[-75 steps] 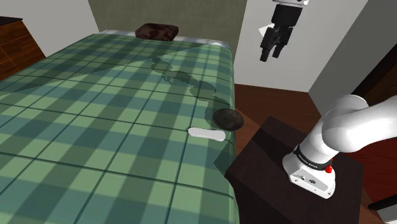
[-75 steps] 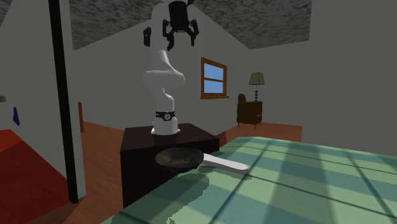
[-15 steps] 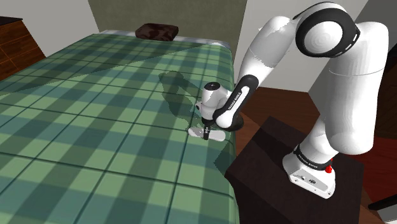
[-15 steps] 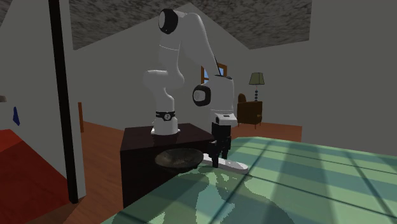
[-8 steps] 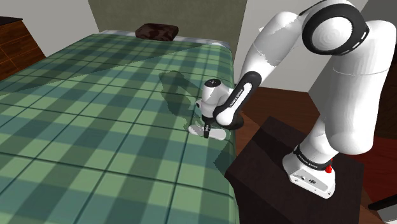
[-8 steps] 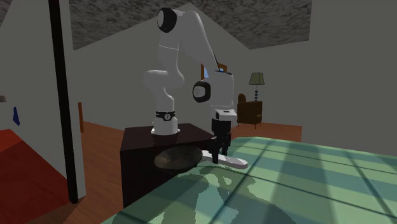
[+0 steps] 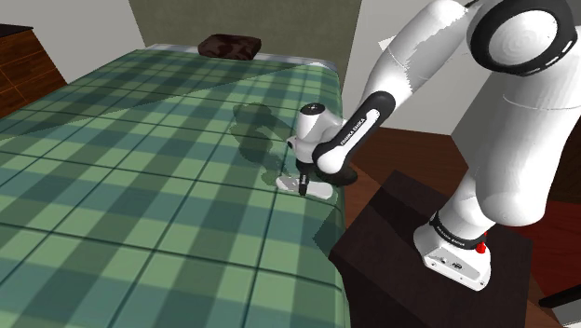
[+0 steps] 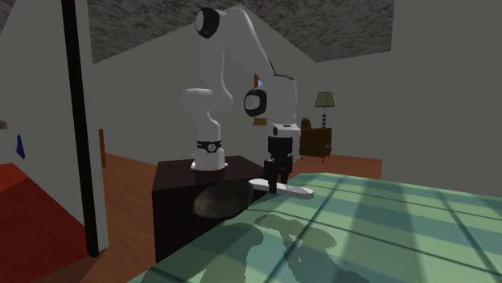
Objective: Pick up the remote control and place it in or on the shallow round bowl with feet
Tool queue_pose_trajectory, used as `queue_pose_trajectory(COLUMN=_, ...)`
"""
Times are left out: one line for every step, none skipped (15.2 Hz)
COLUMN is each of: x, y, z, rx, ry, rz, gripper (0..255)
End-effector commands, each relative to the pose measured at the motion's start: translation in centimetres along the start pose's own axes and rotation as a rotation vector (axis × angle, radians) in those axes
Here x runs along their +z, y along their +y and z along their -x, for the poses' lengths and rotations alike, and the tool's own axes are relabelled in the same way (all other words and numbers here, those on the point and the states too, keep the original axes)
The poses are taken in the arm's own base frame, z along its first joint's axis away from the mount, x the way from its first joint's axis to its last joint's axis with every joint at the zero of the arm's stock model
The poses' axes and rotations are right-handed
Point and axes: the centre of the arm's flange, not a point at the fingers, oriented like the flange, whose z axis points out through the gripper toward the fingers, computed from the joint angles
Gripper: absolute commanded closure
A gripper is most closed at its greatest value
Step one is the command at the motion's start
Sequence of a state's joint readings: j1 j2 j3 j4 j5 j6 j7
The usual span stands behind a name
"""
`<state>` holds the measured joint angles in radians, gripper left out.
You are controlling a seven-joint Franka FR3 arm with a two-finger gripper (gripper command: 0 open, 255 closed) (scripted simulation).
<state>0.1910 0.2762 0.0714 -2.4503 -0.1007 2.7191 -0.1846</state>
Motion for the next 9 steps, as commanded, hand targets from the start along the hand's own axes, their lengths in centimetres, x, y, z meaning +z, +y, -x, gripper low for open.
queue_pose_trajectory(x=-1.1, y=0.0, z=0.0, rx=0.0, ry=0.0, rz=0.0, gripper=255)
queue_pose_trajectory(x=-1.6, y=0.1, z=0.0, rx=0.0, ry=0.0, rz=0.0, gripper=255)
queue_pose_trajectory(x=-2.1, y=0.1, z=0.0, rx=0.0, ry=0.0, rz=0.0, gripper=255)
queue_pose_trajectory(x=-2.7, y=0.1, z=0.0, rx=0.0, ry=0.0, rz=0.0, gripper=255)
queue_pose_trajectory(x=-3.2, y=0.1, z=0.1, rx=0.0, ry=0.0, rz=0.0, gripper=255)
queue_pose_trajectory(x=-3.7, y=0.1, z=0.1, rx=0.0, ry=0.0, rz=0.0, gripper=255)
queue_pose_trajectory(x=-4.3, y=0.1, z=0.1, rx=0.0, ry=0.0, rz=0.0, gripper=255)
queue_pose_trajectory(x=-4.8, y=0.1, z=0.1, rx=0.0, ry=0.0, rz=0.0, gripper=255)
queue_pose_trajectory(x=-5.3, y=0.1, z=0.1, rx=0.0, ry=0.0, rz=0.0, gripper=255)
